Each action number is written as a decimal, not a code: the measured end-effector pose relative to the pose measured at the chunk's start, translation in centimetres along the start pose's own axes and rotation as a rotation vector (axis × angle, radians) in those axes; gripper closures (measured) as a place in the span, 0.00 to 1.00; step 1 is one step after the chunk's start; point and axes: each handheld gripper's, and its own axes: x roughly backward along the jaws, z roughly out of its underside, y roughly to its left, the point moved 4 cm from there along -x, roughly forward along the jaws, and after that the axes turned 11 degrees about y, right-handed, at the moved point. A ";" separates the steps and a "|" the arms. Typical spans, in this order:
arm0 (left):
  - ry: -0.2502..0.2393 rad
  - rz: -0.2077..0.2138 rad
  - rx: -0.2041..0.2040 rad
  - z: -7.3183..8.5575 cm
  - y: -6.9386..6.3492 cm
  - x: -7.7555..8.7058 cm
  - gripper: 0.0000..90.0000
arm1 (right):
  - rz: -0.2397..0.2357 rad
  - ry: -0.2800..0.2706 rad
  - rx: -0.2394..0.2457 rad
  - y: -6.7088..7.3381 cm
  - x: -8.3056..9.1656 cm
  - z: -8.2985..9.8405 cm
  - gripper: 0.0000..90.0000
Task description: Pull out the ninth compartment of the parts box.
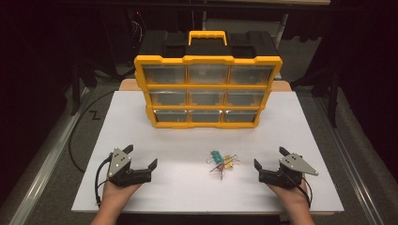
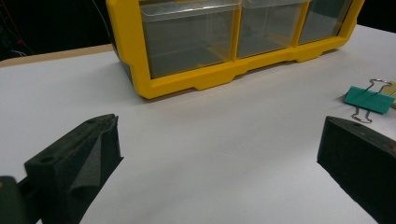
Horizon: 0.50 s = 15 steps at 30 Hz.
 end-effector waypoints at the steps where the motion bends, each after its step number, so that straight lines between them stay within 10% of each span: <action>1: 0.001 0.001 -0.004 0.0 0.0 0.0 0.00 | 0.001 0.001 0.000 0.0 0.0 0.0 0.00; 15: -0.001 -0.012 -0.015 0.0 0.0 0.0 0.00 | 0.000 -0.001 0.003 -0.1 0.0 0.0 0.00</action>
